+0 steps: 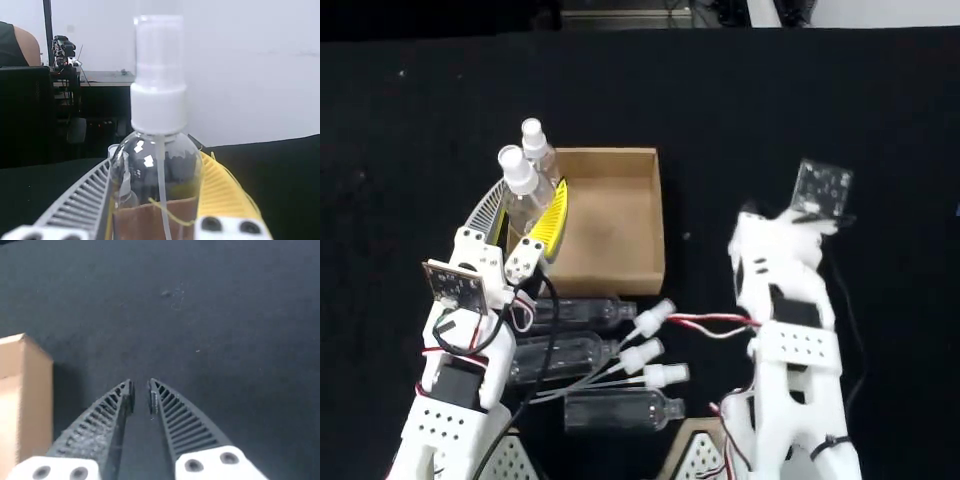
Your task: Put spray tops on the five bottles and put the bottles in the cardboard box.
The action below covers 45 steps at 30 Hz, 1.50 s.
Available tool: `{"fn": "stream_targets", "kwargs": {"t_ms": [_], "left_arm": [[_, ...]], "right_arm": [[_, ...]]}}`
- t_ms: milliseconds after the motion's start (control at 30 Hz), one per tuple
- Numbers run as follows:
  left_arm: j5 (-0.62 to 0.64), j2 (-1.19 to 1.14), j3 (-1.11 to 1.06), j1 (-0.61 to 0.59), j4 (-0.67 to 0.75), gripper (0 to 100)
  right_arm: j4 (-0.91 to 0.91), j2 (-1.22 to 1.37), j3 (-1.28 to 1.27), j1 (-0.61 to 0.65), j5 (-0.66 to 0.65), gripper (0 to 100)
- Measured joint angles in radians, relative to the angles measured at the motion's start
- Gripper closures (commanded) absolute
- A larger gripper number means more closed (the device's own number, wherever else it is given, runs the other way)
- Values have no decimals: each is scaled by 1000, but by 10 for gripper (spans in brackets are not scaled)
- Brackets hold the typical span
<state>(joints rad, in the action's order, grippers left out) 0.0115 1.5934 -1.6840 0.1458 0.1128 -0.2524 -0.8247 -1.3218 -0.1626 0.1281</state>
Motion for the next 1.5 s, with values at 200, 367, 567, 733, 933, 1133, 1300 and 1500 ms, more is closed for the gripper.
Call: {"fn": "stream_targets", "kwargs": {"t_ms": [200, 367, 567, 733, 933, 1133, 1300, 1500], "left_arm": [[-2, 0, 0, 0, 0, 970], [-2, -2, 0, -2, 0, 970], [-2, -3, 0, -210, 106, 970], [-2, -2, 0, -353, 163, 970], [-2, -124, 6, -365, 262, 970], [-2, -540, 147, -423, 453, 970], [-2, -867, 173, -440, 729, 970], [-2, -977, 86, -356, 1010, 970]], "right_arm": [[152, 0, -80, -3, -9, 975], [166, 0, -110, 68, -109, 976], [170, 0, -110, 106, -146, 976], [170, 0, -110, 106, -146, 976], [170, 0, -110, 106, -146, 976], [170, 0, -110, 109, -146, 974], [170, 0, -120, 109, -146, 973], [170, 0, -118, 109, -146, 973]]}}
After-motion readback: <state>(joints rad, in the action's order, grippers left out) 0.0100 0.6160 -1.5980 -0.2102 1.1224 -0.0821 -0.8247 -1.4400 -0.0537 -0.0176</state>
